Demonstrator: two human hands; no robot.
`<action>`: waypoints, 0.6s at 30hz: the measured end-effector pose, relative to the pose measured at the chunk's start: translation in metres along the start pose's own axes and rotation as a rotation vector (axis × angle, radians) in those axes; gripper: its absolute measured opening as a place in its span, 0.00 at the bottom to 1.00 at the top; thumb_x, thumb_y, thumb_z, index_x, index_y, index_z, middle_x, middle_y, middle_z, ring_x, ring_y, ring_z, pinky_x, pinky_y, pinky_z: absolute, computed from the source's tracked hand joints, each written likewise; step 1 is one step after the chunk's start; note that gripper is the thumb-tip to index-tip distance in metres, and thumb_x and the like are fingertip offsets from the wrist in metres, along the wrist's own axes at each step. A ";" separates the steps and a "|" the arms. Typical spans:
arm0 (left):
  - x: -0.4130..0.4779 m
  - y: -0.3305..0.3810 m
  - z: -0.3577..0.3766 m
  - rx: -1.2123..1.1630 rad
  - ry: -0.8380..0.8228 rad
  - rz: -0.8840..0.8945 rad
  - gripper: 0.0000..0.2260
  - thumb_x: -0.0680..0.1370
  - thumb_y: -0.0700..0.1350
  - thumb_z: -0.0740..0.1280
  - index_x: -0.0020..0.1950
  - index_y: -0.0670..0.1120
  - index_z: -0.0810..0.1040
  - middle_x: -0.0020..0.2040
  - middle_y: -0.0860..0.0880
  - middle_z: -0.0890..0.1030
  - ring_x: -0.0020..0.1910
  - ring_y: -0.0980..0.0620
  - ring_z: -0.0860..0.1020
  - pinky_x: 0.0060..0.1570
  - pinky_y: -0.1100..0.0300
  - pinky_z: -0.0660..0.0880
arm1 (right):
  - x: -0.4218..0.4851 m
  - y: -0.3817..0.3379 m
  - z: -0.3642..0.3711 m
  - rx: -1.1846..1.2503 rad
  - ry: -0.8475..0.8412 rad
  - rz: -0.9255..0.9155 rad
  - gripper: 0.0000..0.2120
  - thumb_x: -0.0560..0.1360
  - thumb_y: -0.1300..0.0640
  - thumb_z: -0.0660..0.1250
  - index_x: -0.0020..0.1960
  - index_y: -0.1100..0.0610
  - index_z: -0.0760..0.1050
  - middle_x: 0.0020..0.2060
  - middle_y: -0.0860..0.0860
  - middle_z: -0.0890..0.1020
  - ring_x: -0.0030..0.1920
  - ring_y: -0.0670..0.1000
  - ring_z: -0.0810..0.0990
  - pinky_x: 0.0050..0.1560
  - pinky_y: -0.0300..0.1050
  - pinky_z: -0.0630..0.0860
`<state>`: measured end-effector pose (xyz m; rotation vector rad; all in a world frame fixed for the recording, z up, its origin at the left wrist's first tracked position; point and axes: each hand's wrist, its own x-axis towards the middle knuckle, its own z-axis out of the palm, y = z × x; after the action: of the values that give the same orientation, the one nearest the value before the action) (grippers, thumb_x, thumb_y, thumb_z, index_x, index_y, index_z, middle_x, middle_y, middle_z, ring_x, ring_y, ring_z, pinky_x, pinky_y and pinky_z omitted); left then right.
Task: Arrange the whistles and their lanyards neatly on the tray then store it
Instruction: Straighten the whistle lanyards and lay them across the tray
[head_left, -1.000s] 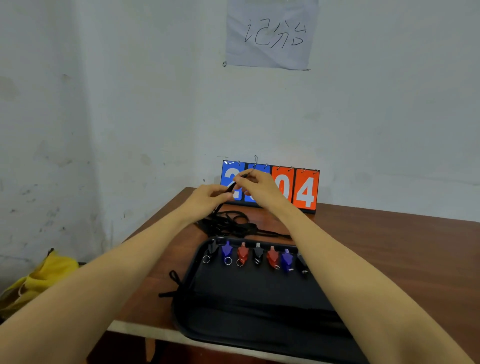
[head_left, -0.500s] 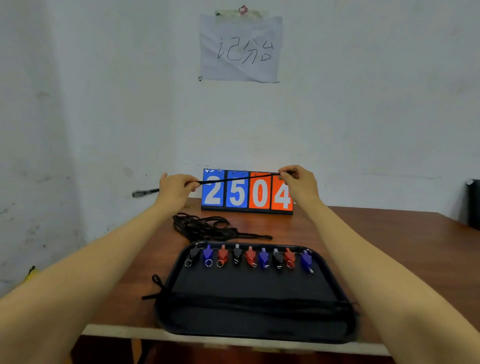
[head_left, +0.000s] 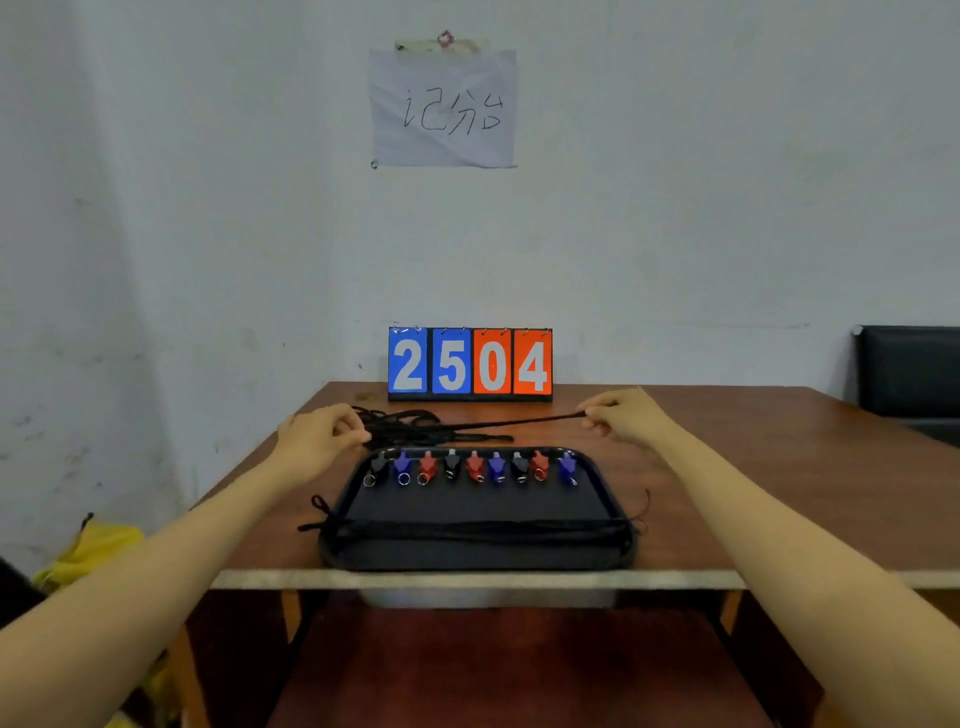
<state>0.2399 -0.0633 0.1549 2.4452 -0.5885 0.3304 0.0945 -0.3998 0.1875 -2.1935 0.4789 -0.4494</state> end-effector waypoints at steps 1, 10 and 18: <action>-0.008 -0.002 0.001 0.022 -0.023 -0.011 0.06 0.75 0.53 0.67 0.38 0.57 0.74 0.38 0.58 0.80 0.50 0.50 0.78 0.62 0.49 0.67 | -0.007 0.004 -0.002 -0.012 -0.031 0.033 0.10 0.78 0.61 0.62 0.56 0.59 0.79 0.38 0.49 0.81 0.36 0.45 0.76 0.38 0.35 0.72; -0.047 0.001 0.019 0.171 -0.084 -0.148 0.02 0.78 0.48 0.63 0.48 0.55 0.75 0.44 0.57 0.78 0.56 0.50 0.76 0.70 0.44 0.48 | -0.048 0.034 0.012 -0.345 -0.078 0.060 0.09 0.76 0.61 0.65 0.38 0.55 0.72 0.33 0.49 0.80 0.36 0.45 0.78 0.35 0.37 0.70; -0.055 -0.001 0.032 0.300 -0.177 -0.165 0.05 0.77 0.49 0.65 0.44 0.56 0.80 0.45 0.56 0.79 0.57 0.51 0.74 0.70 0.41 0.46 | -0.050 0.053 0.015 -0.532 -0.142 0.127 0.07 0.73 0.62 0.67 0.37 0.56 0.77 0.46 0.55 0.84 0.48 0.55 0.83 0.54 0.51 0.79</action>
<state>0.1958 -0.0634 0.1091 2.8126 -0.4304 0.1436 0.0486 -0.3974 0.1289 -2.6574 0.7168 -0.0975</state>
